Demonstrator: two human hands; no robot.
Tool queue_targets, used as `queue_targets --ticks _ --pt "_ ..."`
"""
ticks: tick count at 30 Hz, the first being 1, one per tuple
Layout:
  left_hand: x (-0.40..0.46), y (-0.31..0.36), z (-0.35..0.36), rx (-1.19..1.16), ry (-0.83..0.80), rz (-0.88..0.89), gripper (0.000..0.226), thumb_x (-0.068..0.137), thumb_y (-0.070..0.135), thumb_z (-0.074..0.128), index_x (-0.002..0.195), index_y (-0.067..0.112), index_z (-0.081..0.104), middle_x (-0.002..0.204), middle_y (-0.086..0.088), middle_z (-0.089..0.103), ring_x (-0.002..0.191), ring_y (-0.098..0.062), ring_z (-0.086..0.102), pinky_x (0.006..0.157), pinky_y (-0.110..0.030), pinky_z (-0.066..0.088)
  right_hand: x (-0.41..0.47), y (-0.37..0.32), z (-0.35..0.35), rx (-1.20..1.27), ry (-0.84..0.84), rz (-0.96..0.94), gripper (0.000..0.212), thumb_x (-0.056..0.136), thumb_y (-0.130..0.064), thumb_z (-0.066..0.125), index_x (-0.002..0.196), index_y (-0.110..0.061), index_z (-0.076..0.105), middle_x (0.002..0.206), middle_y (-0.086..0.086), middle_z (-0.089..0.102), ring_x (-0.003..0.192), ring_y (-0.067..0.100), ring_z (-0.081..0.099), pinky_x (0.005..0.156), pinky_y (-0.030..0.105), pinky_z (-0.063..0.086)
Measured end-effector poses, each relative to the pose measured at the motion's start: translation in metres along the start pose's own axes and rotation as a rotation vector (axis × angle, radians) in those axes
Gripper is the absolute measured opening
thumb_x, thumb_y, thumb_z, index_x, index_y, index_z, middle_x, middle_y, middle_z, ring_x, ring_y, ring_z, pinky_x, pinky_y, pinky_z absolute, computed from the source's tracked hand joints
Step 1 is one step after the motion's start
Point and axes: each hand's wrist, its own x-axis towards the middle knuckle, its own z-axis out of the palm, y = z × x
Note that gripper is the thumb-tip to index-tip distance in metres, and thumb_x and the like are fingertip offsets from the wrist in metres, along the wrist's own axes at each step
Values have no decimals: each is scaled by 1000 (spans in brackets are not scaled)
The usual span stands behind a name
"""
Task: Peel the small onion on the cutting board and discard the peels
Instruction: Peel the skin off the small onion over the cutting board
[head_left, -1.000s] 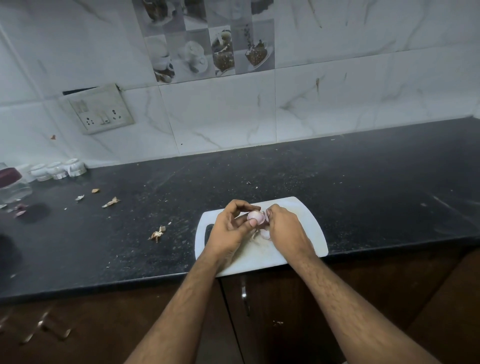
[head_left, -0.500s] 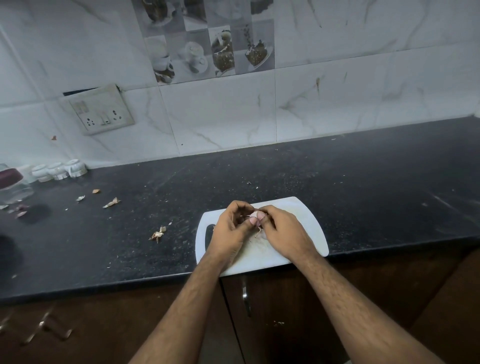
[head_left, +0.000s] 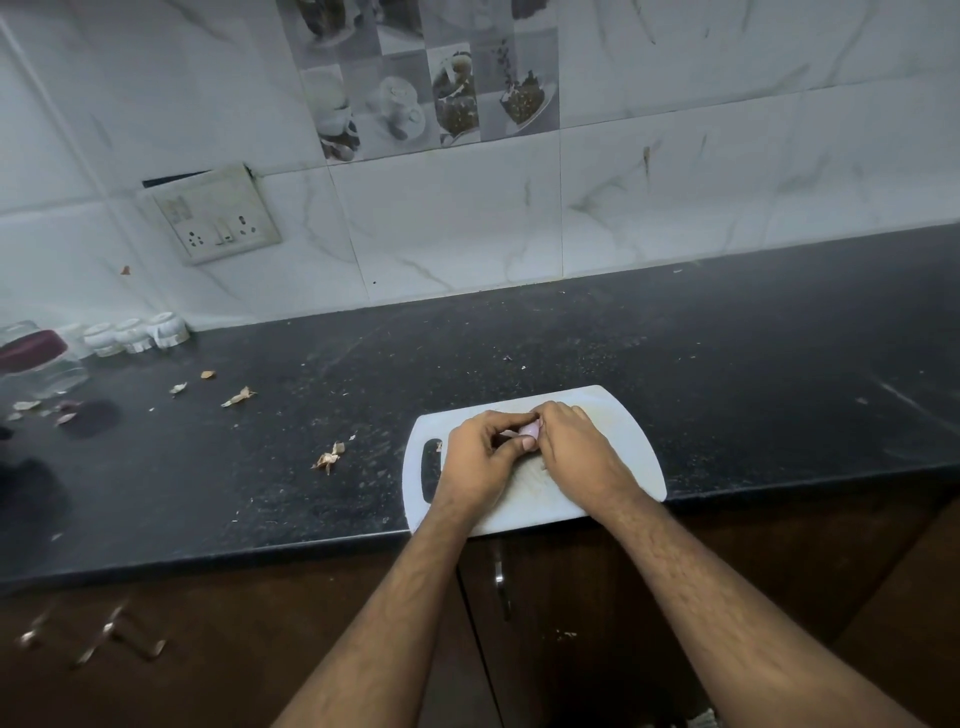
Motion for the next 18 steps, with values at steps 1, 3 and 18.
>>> queue_targets --ticks 1,3,18 --pt "0 0 0 0 2 -2 30 89 7 77 116 20 80 109 5 80 99 -12 76 97 -33 59 0 -1 1 -24 1 -1 19 103 -17 43 116 -16 57 110 -4 57 104 10 46 78 26 40" --pt "-1 1 -1 -15 5 -11 29 89 5 77 115 18 80 108 4 80 98 -12 76 95 -31 59 -1 -3 2 -50 6 8 19 100 -13 46 116 -16 55 111 -4 57 106 12 46 84 30 45" --pt "-4 9 -4 -197 -46 -46 26 97 4 68 109 25 77 104 6 82 102 -9 76 89 -21 58 -5 2 -2 178 165 62 19 101 -15 46 113 -24 58 103 -6 69 95 14 64 82 37 55"
